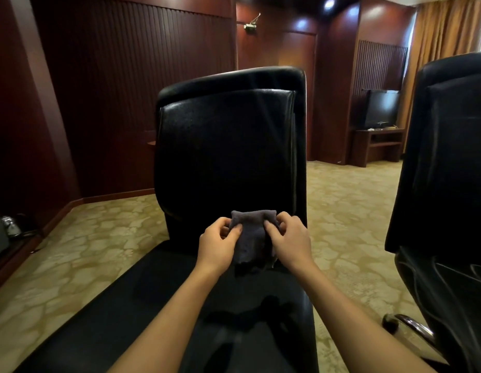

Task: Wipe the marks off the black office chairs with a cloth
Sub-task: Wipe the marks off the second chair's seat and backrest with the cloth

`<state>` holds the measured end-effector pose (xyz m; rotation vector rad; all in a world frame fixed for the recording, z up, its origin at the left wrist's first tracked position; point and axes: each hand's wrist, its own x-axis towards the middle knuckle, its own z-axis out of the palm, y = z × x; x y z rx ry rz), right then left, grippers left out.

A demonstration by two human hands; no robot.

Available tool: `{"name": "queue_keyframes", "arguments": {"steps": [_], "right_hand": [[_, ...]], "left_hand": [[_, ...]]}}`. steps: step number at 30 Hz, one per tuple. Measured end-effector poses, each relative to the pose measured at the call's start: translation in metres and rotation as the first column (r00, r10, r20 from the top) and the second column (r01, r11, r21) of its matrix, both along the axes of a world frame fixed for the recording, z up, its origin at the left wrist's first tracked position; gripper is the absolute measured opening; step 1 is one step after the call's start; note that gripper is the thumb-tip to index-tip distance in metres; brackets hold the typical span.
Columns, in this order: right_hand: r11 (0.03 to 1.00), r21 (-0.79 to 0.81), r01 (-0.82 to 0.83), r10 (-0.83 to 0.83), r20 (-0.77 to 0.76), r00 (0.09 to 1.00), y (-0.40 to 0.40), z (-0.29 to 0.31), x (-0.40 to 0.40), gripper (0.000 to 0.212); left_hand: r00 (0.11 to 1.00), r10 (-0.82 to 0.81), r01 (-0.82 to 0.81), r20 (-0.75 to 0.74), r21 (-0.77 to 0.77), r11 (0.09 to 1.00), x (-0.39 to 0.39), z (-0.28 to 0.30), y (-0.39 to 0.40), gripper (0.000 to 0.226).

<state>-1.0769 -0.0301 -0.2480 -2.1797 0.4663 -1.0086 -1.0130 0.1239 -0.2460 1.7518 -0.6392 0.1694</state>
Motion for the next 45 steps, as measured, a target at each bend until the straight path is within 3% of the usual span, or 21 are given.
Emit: {"name": "queue_keyframes", "arguments": {"steps": [5,8,12,15,17,20,26,33,45], "right_hand": [[0.992,0.079,-0.094,0.086,0.093,0.992,0.011,0.001,-0.004,0.022],[0.958,0.187,-0.217,0.192,0.144,0.971,0.02,0.003,-0.005,0.019],[0.919,0.293,-0.264,0.234,0.133,0.963,0.026,0.009,-0.005,0.017],[0.847,0.445,-0.29,0.251,0.147,0.957,0.032,0.024,-0.018,0.014],[0.785,0.543,-0.299,0.261,0.147,0.954,0.033,0.042,-0.033,0.009],[0.781,0.58,-0.23,0.235,0.068,0.97,0.028,0.072,-0.061,0.018],[0.747,0.664,-0.04,0.048,0.005,0.999,0.015,0.153,-0.125,0.016],[0.671,0.731,0.127,-0.094,-0.086,0.992,0.018,0.241,-0.208,0.013],[0.661,0.669,0.34,-0.261,-0.22,0.94,0.043,0.284,-0.325,0.009]], "left_hand": [[0.989,0.142,-0.141,0.033,-0.033,0.99,-0.007,-0.007,0.006,0.016],[0.999,0.05,-0.051,-0.019,-0.088,0.995,-0.009,-0.005,0.006,0.016],[0.972,-0.078,0.05,-0.221,-0.129,0.99,-0.014,0.003,0.012,0.016],[0.872,-0.206,0.096,-0.444,-0.257,0.962,-0.028,0.021,0.012,0.013],[0.813,-0.271,0.116,-0.516,-0.312,0.943,-0.043,0.039,0.008,0.017],[0.761,-0.32,0.146,-0.565,-0.33,0.932,-0.063,0.068,-0.001,0.024],[0.672,-0.342,0.196,-0.656,-0.288,0.937,-0.11,0.152,-0.035,0.026],[0.607,-0.277,0.239,-0.745,-0.162,0.957,-0.188,0.235,-0.048,0.011],[0.511,-0.341,0.385,-0.789,-0.144,0.912,-0.297,0.264,-0.031,0.018]]}}
